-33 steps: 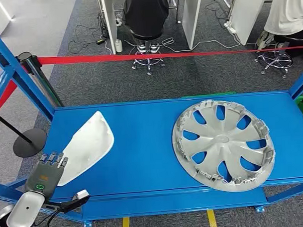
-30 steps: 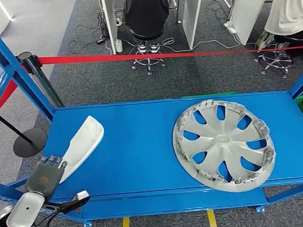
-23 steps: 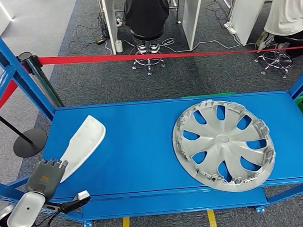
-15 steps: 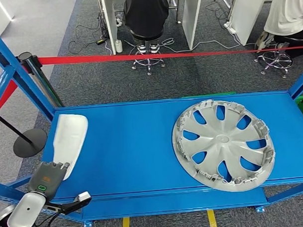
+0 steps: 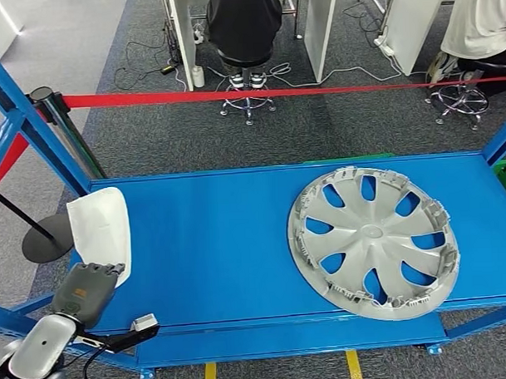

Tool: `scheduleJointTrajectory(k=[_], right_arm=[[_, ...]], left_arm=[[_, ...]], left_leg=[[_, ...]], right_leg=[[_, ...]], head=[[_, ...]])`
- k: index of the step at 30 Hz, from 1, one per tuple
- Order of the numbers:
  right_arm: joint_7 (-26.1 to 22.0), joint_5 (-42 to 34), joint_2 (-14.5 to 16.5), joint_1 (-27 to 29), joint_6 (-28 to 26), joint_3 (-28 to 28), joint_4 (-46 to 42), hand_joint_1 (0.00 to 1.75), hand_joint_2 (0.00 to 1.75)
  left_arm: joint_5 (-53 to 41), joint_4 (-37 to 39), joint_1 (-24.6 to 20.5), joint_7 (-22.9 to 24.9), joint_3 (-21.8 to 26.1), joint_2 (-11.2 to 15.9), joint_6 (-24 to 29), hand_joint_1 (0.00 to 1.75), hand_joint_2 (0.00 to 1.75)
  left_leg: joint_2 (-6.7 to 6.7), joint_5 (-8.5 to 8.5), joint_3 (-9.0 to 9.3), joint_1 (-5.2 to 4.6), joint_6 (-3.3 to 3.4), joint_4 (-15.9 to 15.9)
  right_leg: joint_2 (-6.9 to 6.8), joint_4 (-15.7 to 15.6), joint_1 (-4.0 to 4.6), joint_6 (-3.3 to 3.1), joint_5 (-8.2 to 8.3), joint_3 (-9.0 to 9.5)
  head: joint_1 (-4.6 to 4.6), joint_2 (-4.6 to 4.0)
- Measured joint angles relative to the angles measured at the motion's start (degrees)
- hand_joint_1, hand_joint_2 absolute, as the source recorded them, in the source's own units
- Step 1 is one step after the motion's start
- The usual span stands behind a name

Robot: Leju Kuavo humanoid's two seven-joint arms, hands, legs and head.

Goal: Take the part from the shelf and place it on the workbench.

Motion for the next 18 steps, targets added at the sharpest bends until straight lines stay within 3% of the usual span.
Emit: scheduleJointTrajectory(k=[4,8,12,16,18], right_arm=[[0.1,-0.3,0.2,0.0,0.0,-0.3,-0.3,0.0,0.0],[0.1,-0.4,0.3,0.0,0.0,-0.4,-0.6,0.0,0.0],[0.2,-0.5,1.6,0.3,0.1,-1.1,-2.8,0.0,0.0],[0.4,-0.5,2.2,0.4,0.9,-1.6,-4.1,0.0,0.0],[0.6,-0.5,2.5,0.4,1.2,-1.8,-4.8,0.0,0.0]], left_arm=[[0.0,-0.3,0.8,-9.7,6.5,-7.1,1.0,1.75,1.75],[0.1,-0.5,0.9,-12.8,8.6,-9.4,1.5,1.75,1.75],[2.2,-2.3,1.0,-22.8,17.7,-20.5,2.3,1.75,1.75],[6.1,-3.3,0.8,-26.5,21.6,-25.4,0.9,1.75,1.75],[12.5,-3.9,0.5,-28.9,23.4,-28.2,-2.0,1.75,1.75]], left_leg=[[0.01,0.0,-0.02,0.01,0.0,0.0],[0.01,0.0,-0.02,0.0,0.0,0.0],[0.02,-0.01,-0.03,-0.02,0.0,0.0],[0.02,0.0,-0.03,-0.01,0.0,0.0],[0.02,0.0,-0.03,-0.01,0.0,0.0]], right_leg=[[0.04,0.0,0.0,0.0,0.0,-0.02],[0.05,0.0,-0.03,0.0,0.01,-0.02],[0.06,0.0,-0.02,0.0,0.01,-0.06],[0.03,0.0,-0.01,0.0,0.01,-0.07],[0.03,0.0,-0.01,0.0,0.01,-0.07]], head=[[0.01,0.0],[-0.02,0.0],[0.01,0.0],[0.01,0.0],[0.02,0.0]])
